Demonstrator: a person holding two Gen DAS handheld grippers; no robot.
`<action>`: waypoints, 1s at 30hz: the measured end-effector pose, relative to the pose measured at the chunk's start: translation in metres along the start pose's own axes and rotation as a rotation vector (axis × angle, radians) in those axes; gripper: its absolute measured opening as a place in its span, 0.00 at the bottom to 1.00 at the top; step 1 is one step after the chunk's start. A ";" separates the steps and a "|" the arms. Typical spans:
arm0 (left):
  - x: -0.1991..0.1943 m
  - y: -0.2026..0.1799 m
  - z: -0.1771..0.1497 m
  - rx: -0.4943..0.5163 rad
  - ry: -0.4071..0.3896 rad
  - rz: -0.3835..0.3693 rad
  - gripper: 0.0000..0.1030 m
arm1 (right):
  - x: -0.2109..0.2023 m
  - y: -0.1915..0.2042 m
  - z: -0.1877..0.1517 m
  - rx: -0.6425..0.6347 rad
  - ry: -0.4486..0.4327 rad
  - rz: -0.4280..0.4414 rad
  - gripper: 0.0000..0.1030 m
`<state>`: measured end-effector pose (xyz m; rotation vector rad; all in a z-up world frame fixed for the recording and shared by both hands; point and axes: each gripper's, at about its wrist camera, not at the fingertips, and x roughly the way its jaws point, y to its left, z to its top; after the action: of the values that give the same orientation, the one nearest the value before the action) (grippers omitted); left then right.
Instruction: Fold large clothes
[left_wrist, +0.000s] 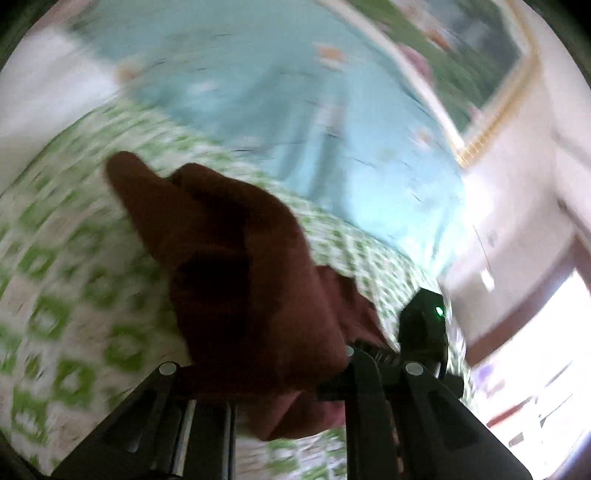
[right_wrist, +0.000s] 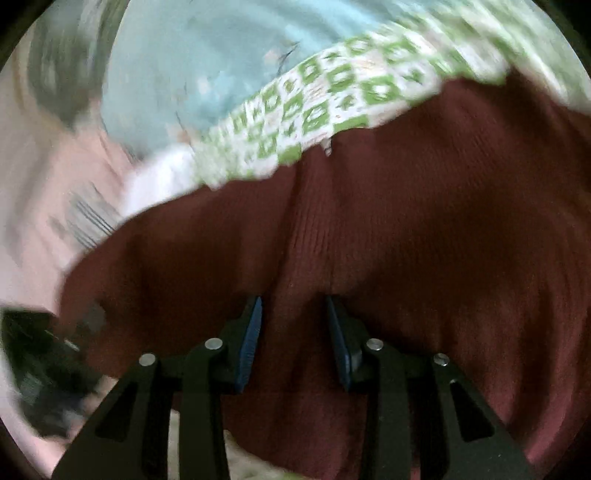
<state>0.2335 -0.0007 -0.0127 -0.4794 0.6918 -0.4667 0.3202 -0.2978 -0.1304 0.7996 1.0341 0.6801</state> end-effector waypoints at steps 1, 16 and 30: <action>0.010 -0.016 -0.001 0.045 0.017 -0.020 0.14 | -0.015 -0.013 0.003 0.064 -0.027 0.059 0.37; 0.117 -0.076 -0.071 0.340 0.281 -0.018 0.08 | -0.060 -0.068 0.030 0.268 -0.073 0.283 0.72; 0.107 -0.121 -0.062 0.440 0.233 -0.074 0.08 | -0.073 -0.013 0.072 -0.060 -0.066 0.071 0.16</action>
<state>0.2335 -0.1721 -0.0388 -0.0352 0.7697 -0.7310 0.3612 -0.3815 -0.0858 0.8043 0.9255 0.7372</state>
